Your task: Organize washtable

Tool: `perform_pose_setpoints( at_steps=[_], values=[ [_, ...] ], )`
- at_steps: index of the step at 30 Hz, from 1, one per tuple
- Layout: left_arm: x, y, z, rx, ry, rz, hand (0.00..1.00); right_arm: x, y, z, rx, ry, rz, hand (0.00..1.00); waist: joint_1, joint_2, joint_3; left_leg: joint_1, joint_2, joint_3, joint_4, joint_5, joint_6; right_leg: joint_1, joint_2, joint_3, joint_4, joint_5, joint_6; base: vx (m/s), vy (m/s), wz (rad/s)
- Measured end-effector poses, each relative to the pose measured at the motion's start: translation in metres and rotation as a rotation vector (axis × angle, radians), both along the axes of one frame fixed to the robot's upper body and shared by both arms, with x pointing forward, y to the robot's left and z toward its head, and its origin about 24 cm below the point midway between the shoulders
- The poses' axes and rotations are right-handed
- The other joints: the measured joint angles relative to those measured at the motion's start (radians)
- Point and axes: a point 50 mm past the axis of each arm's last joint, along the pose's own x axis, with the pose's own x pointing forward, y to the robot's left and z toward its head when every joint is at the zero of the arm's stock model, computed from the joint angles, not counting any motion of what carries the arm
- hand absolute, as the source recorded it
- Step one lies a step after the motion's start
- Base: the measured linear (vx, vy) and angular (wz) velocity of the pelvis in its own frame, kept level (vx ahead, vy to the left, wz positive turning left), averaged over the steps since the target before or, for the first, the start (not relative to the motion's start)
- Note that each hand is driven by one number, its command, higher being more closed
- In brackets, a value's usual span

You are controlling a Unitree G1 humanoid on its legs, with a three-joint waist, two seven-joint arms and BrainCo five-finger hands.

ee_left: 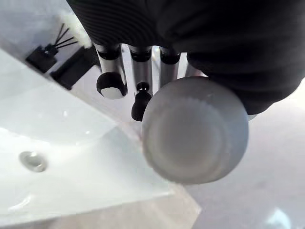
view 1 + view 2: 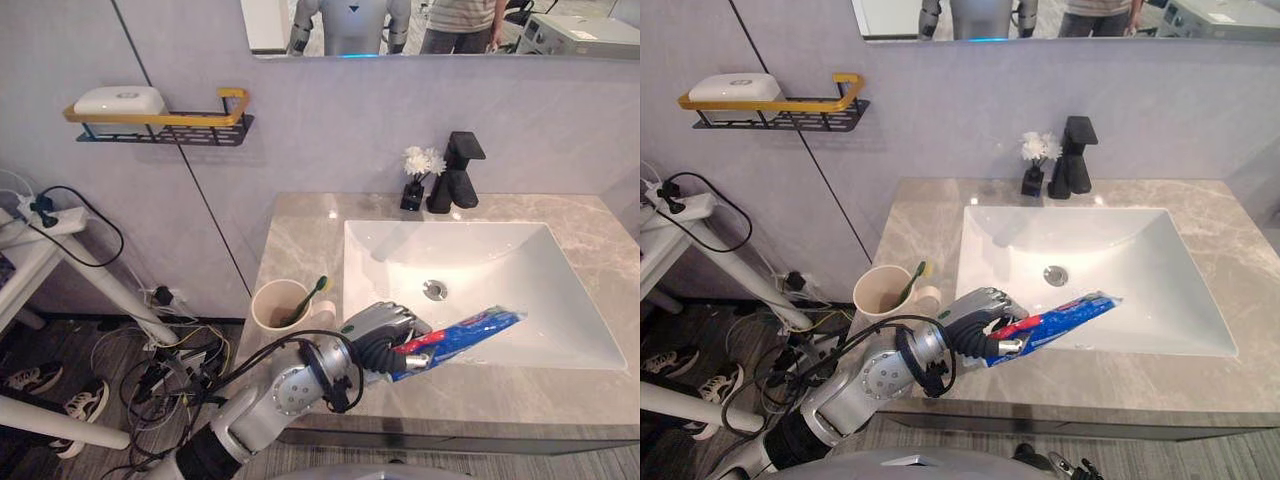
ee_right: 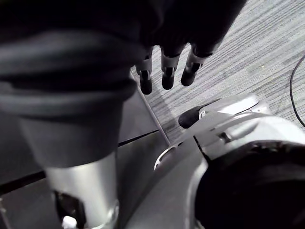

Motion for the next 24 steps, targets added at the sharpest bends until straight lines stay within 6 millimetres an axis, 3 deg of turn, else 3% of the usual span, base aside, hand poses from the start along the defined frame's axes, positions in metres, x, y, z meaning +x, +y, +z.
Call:
perform_pose_setpoints(
  at_steps=[5,15,24],
  values=[
    [-0.009,-0.001,0.020,-0.077,-0.074,-0.028,1.00,-0.003,0.000,0.000,0.000,0.006,-0.001,0.00,0.015,-0.001,-0.004,-0.001,0.000,-0.004,0.011,-0.001,-0.001,-0.006,-0.001,0.000,0.028,-0.012,-0.003,-0.05,0.008,0.02],
    [-0.019,0.003,0.046,-0.208,-0.168,-0.045,1.00,-0.010,-0.001,0.000,-0.003,0.009,-0.007,0.00,0.017,-0.004,-0.028,-0.012,0.001,-0.002,0.021,-0.006,-0.002,-0.011,0.001,0.003,0.028,-0.011,-0.003,-0.01,0.002,-0.01],
    [-0.003,0.035,0.074,-0.310,-0.318,0.146,1.00,-0.019,-0.002,0.008,-0.012,-0.113,-0.179,0.00,0.013,-0.003,-0.040,-0.032,0.002,0.041,0.015,-0.006,-0.002,-0.069,0.004,0.047,0.042,-0.009,-0.003,0.02,0.004,-0.13]
  ],
)
